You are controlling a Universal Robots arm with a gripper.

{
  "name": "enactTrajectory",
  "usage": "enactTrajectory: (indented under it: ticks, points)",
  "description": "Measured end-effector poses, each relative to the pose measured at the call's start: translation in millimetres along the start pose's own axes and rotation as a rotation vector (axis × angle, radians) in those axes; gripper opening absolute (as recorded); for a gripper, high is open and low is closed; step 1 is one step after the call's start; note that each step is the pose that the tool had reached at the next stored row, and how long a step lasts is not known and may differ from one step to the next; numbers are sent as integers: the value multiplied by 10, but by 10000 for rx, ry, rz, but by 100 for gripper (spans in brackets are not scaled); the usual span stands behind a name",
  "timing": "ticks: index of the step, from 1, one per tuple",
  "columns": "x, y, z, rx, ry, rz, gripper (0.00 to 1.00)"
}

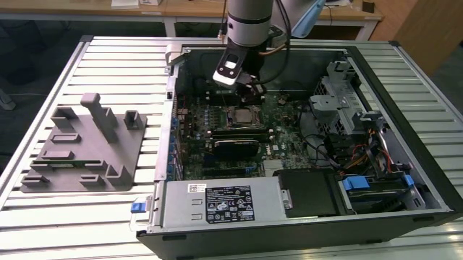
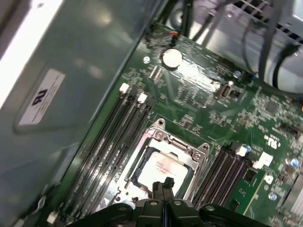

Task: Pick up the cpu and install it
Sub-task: 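Close the cpu cover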

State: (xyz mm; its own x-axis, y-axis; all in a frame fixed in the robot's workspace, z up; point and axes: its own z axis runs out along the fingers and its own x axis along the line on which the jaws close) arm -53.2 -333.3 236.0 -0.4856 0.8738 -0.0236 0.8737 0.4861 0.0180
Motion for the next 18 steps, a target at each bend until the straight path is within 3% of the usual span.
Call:
enactTrajectory:
  ticks: [18]
  points:
    - [0,0,12,3,-79,-3115,11]
